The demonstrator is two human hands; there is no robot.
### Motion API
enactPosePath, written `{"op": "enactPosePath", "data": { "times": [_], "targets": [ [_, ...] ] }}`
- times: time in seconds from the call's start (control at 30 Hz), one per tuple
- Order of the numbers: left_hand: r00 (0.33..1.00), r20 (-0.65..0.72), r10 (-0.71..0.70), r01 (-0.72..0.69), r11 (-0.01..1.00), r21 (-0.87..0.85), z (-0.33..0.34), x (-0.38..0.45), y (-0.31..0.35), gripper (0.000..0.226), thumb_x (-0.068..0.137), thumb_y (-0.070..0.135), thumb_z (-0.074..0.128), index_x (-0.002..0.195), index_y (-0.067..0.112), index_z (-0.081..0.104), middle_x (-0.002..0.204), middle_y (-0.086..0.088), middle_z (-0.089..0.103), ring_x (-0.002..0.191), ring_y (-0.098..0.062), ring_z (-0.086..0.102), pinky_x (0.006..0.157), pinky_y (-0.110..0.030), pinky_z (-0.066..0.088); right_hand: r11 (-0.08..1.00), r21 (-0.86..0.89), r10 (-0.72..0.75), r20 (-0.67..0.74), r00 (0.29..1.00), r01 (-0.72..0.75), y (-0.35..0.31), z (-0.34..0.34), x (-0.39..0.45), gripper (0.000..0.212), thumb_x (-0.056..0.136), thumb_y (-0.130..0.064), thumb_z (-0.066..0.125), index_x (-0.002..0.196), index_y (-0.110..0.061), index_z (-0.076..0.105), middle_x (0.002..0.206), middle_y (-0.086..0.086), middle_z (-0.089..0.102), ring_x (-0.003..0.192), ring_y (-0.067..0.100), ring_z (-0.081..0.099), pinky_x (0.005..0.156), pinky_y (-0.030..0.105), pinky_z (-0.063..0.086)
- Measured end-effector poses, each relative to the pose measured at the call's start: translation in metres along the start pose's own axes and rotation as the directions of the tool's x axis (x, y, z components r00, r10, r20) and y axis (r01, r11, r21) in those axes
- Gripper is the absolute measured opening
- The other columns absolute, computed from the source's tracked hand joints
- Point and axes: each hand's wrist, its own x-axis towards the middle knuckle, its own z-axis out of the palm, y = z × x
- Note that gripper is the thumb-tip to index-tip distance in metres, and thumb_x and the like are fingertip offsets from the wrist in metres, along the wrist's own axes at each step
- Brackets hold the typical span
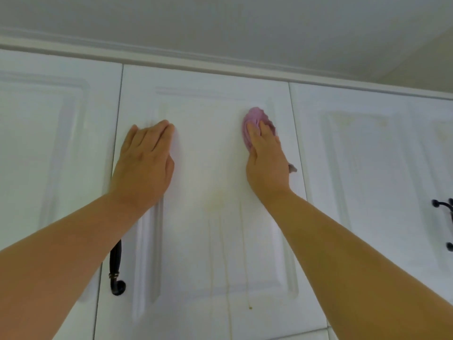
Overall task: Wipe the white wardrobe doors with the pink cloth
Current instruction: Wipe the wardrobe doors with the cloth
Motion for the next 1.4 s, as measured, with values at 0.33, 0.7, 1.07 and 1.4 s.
{"op": "enactPosePath", "data": {
  "times": [0.33,0.7,1.07,1.4],
  "targets": [
    [1.0,-0.002,-0.019,0.019,1.0,0.012,0.002,-0.001,0.001,0.054,0.094,0.018,0.031,0.143,-0.002,0.043,0.144,-0.018,0.048,0.125,-0.038,0.049,0.118,-0.054,0.026,0.945,-0.233,-0.2,0.142,0.97,0.229,0.048,-0.03,-0.041,0.06,0.103,-0.007,0.036,0.159,-0.026,0.025,0.164,-0.002,0.029,0.152,0.012,0.022,0.125,0.052,0.0],
    [1.0,-0.013,-0.013,0.013,1.0,0.007,0.005,-0.002,-0.001,0.054,0.094,0.018,0.03,0.143,-0.001,0.043,0.144,-0.019,0.048,0.127,-0.039,0.049,0.119,-0.053,0.025,0.917,-0.393,-0.051,0.049,0.997,0.066,0.012,-0.025,0.054,0.058,0.103,-0.02,0.026,0.16,-0.016,0.016,0.164,0.003,0.024,0.155,0.019,0.009,0.123,0.052,-0.011],
    [0.999,-0.041,-0.01,0.01,1.0,0.006,0.003,0.003,0.001,0.053,0.093,0.016,0.033,0.142,-0.002,0.044,0.142,-0.02,0.049,0.124,-0.041,0.049,0.117,-0.054,0.026,0.943,-0.295,-0.151,0.023,0.988,0.151,0.047,-0.032,-0.124,0.053,0.092,-0.013,0.045,0.144,-0.01,0.051,0.138,0.004,0.061,0.144,0.027,0.037,0.126,0.05,0.006],
    [0.996,0.086,-0.001,0.011,0.993,-0.122,-0.001,-0.002,-0.006,0.055,0.098,0.019,0.029,0.147,-0.003,0.039,0.15,-0.021,0.042,0.132,-0.04,0.045,0.121,-0.053,0.017,0.985,0.023,-0.169,-0.029,0.985,0.169,-0.034,0.037,-0.099,0.051,0.105,-0.017,0.028,0.156,-0.014,0.035,0.165,0.004,0.024,0.155,0.02,0.014,0.126,0.044,0.013]
  ]
}}
